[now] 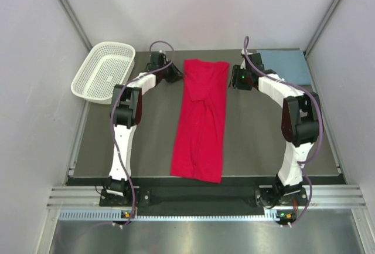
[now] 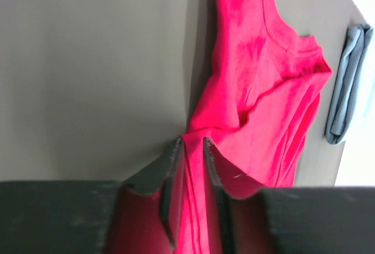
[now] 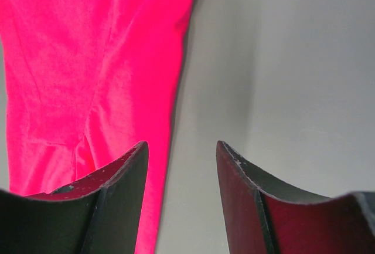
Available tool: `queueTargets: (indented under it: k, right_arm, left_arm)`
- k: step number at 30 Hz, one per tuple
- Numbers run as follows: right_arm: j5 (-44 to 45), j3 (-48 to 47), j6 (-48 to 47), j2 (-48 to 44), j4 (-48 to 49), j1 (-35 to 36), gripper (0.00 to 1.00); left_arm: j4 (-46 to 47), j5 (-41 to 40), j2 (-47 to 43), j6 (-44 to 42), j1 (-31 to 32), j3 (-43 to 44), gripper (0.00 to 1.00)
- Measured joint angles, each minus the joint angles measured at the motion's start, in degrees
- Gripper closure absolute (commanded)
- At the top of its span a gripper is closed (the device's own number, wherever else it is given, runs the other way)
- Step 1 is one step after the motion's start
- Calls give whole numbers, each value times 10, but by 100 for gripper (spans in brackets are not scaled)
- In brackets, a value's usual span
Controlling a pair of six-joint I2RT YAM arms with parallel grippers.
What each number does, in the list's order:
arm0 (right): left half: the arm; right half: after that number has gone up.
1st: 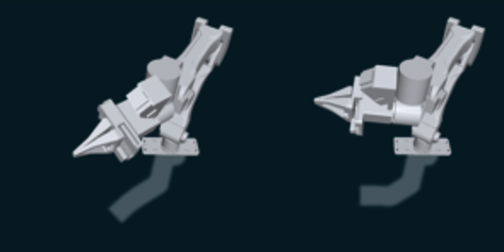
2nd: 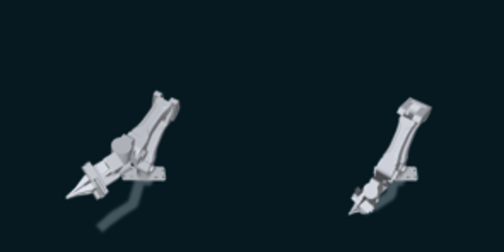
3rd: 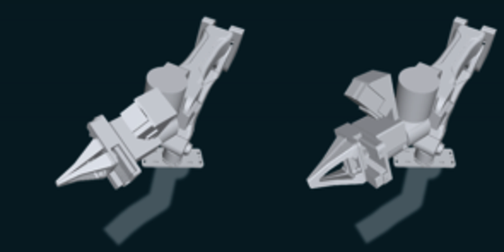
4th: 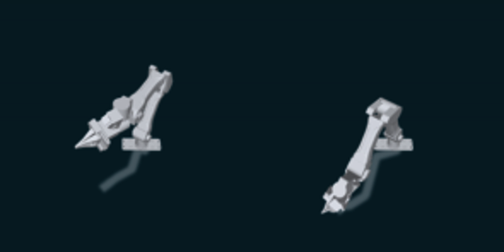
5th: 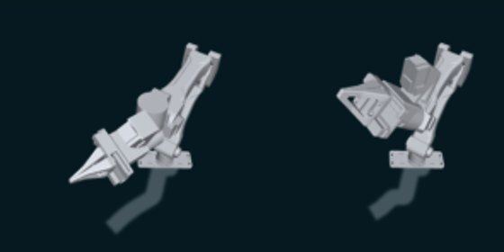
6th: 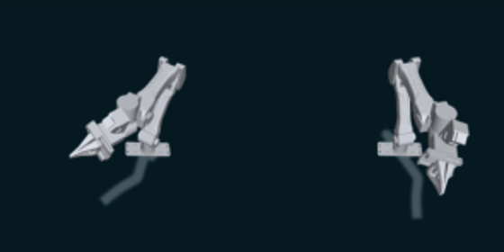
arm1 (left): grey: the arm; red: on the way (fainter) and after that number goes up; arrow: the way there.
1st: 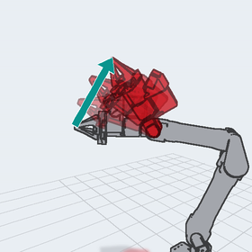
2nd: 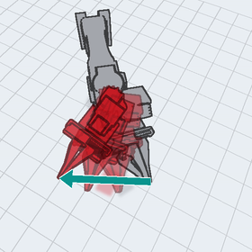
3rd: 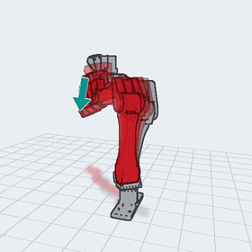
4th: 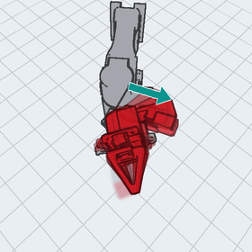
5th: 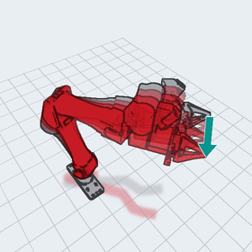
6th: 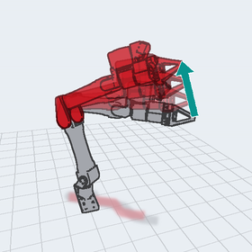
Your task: Fold and stack the t-shirts
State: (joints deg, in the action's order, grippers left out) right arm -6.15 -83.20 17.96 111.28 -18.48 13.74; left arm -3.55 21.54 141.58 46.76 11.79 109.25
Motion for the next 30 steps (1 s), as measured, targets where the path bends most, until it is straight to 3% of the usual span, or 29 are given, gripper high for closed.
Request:
queueTargets:
  k: [7,30]
  right_arm:
    - [-2,14,0,-6,1,-3,50]
    - [-10,65,0,-27,5,-10,50]
  left_arm:
    - [0,1,5,-1,0,6,100]
    - [-28,-82,-35,-59,68,-5,100]
